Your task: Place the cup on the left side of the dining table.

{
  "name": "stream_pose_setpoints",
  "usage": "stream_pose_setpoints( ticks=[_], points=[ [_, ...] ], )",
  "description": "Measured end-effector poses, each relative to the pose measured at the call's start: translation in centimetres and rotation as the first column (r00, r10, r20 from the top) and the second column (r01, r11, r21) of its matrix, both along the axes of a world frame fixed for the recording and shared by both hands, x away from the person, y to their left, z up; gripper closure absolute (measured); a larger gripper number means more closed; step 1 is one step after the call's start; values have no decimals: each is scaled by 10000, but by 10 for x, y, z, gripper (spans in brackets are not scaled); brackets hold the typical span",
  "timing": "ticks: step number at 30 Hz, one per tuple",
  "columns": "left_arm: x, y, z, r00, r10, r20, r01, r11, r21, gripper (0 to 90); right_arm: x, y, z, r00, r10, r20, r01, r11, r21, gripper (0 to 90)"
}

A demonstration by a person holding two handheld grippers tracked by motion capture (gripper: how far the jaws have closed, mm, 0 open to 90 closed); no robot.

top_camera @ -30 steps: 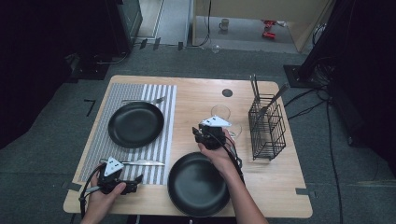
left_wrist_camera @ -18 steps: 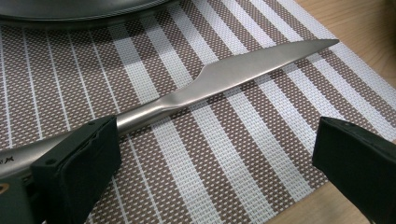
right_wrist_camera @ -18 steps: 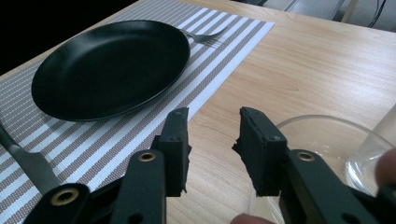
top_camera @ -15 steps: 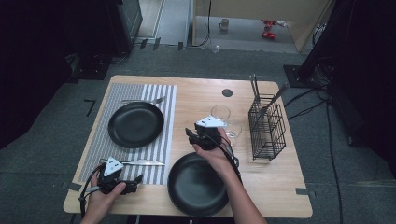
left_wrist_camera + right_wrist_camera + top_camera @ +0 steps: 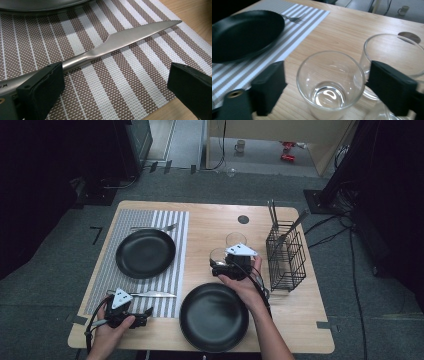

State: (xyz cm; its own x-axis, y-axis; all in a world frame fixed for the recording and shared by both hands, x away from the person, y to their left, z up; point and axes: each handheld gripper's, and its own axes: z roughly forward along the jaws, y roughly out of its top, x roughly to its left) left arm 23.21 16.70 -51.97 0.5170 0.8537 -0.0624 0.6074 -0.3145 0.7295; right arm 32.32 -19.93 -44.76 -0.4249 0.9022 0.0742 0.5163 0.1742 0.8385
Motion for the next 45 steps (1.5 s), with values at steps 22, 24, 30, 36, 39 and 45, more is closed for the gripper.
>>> stream_pose_setpoints(
  ticks=[22,24,30,36,39,45],
  points=[
    [0,0,0,10000,-1,-3,1,10000,-11,12,9,11,-17,9981,-327,-514,300,9982,-527,158],
    [0,0,0,10000,0,-1,0,10000,0,12,10,14,-18,9981,-315,-525,284,9979,-587,162],
    [0,0,0,10000,-15,0,15,10000,12,12,13,20,-24,9971,-421,-636,377,9969,-690,166],
    [0,-1,0,10000,-17,14,16,9999,132,12,13,23,-25,9965,-501,-664,457,9968,-654,174],
    [0,-1,0,10000,-66,26,66,9998,189,12,13,24,-24,9957,-562,-738,515,9966,-641,175],
    [0,-1,0,9999,-105,16,105,9998,178,12,11,25,-23,9952,-519,-836,467,9970,-625,176]
  ],
)
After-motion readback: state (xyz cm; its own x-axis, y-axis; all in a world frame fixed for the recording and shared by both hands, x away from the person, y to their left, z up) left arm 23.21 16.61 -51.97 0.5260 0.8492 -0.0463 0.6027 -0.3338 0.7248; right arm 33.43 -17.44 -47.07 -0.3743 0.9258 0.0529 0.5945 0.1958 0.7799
